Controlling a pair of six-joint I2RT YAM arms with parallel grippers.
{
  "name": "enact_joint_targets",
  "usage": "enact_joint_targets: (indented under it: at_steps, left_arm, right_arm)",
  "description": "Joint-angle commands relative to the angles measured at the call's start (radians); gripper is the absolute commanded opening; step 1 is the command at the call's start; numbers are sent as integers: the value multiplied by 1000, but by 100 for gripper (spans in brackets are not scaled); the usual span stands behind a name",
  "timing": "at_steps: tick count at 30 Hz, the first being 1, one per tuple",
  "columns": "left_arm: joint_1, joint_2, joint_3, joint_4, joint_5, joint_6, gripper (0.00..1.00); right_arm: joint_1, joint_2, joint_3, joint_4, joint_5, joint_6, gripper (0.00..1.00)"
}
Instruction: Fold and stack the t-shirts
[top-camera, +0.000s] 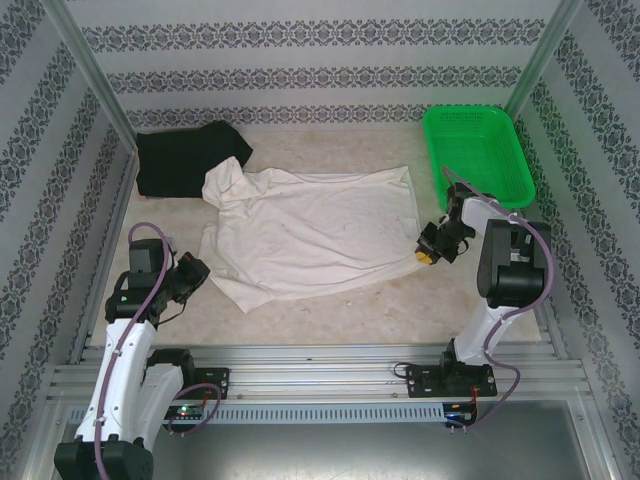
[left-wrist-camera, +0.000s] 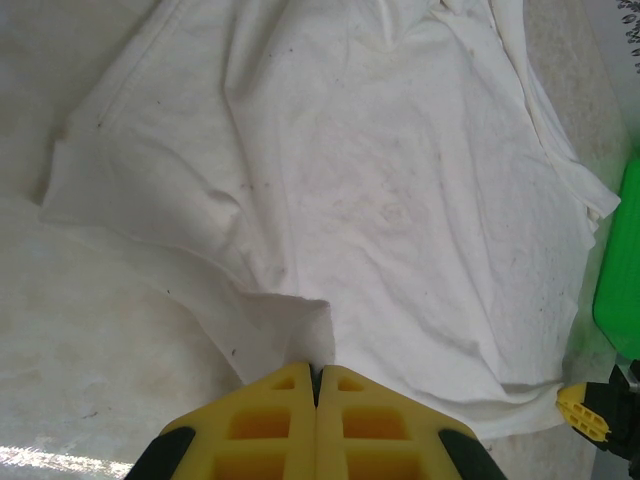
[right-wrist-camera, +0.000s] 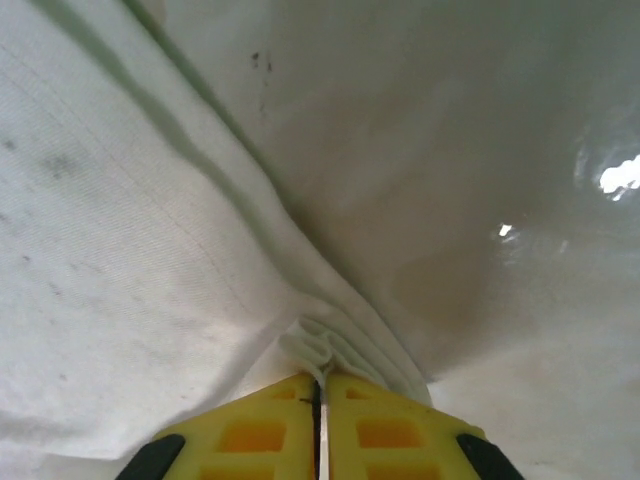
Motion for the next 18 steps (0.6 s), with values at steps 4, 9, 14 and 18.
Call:
enact_joint_targets:
  at_steps: [4,9,14,18]
  left_arm:
    - [12,-6,-2,-4,1,19,0]
    - [12,-16,-5,-9,-1,20,0]
    - [12,-25,-14,-10,0,17,0]
    - [12,-29,-16,-14,2,18,0]
  right_arm:
    - [20,19,8,10,36,-12,23]
    - [9,-29,-6,17,50,-6,32]
    - [-10,-54,-27,22,51,-12,36]
    - [-21,-103,-42,45,35,0,37]
